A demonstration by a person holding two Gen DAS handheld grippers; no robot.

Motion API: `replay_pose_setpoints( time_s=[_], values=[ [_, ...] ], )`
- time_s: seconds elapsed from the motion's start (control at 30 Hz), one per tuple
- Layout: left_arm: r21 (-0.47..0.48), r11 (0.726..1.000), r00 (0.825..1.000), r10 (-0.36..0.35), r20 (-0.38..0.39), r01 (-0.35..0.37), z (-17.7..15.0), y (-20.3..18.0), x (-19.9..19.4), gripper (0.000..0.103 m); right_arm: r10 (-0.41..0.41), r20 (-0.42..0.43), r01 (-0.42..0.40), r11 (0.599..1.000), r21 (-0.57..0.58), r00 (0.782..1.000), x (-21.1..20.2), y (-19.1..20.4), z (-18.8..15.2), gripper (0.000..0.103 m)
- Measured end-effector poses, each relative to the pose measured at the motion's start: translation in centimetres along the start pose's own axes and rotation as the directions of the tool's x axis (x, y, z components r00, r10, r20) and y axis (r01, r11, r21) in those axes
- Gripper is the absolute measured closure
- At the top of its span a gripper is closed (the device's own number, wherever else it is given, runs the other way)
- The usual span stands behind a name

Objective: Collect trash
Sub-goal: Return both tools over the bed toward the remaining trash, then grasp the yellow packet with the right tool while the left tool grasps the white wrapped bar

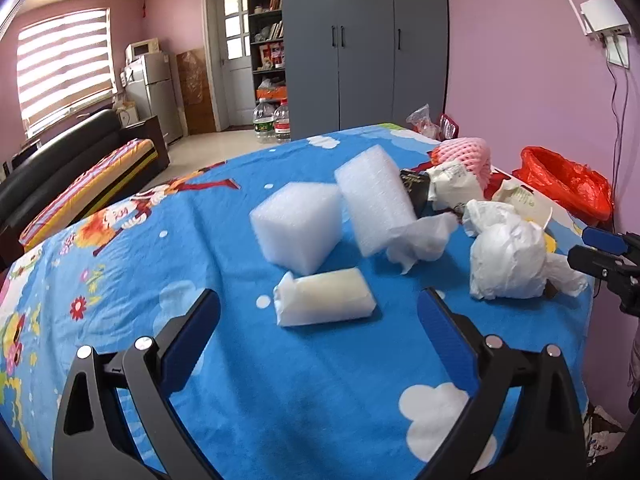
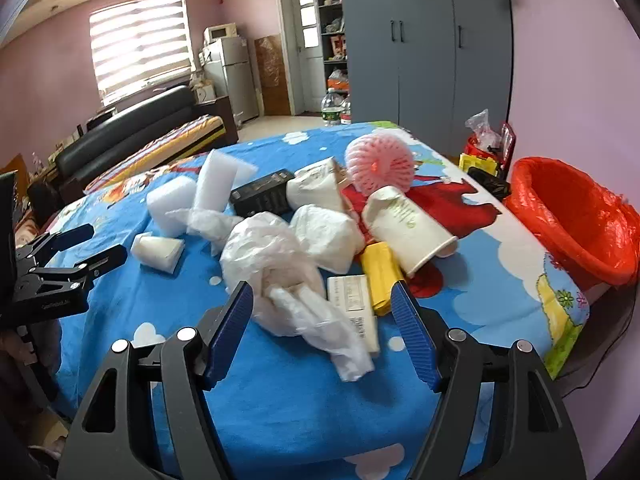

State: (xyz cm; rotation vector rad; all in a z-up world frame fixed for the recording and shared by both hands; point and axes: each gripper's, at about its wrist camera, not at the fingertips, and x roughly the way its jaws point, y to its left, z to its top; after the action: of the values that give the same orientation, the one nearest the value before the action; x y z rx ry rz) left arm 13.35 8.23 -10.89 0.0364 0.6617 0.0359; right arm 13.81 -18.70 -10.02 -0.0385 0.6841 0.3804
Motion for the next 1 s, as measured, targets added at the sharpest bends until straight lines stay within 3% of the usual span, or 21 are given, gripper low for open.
replay_pose_setpoints(
  time_s=[0.33,0.63,0.9,1.0],
  values=[
    [-0.083,0.996,0.998,0.008,-0.059,-0.013,0.4,1.6,2.4,0.007,-0.054,0.021,0.053,0.997,0.052,0.998,0.0,-1.3,0.3,0.035],
    [-0.056,0.998,0.991,0.016,-0.135,-0.024,0.6,0.2,5.7,0.007,-0.119,0.004,0.118,0.984,0.131,0.993,1.1,-5.4,0.2,0.036],
    [-0.068,0.997,0.981,0.016,-0.192,-0.030,1.1,0.2,7.8,0.009,-0.071,-0.033,0.074,0.991,0.109,0.997,4.3,-5.9,0.3,0.053],
    [-0.039,0.999,0.975,0.005,-0.221,-0.014,1.2,-0.4,8.6,0.024,-0.061,-0.042,0.065,0.994,0.088,0.997,5.3,-5.7,0.5,0.059]
  ],
)
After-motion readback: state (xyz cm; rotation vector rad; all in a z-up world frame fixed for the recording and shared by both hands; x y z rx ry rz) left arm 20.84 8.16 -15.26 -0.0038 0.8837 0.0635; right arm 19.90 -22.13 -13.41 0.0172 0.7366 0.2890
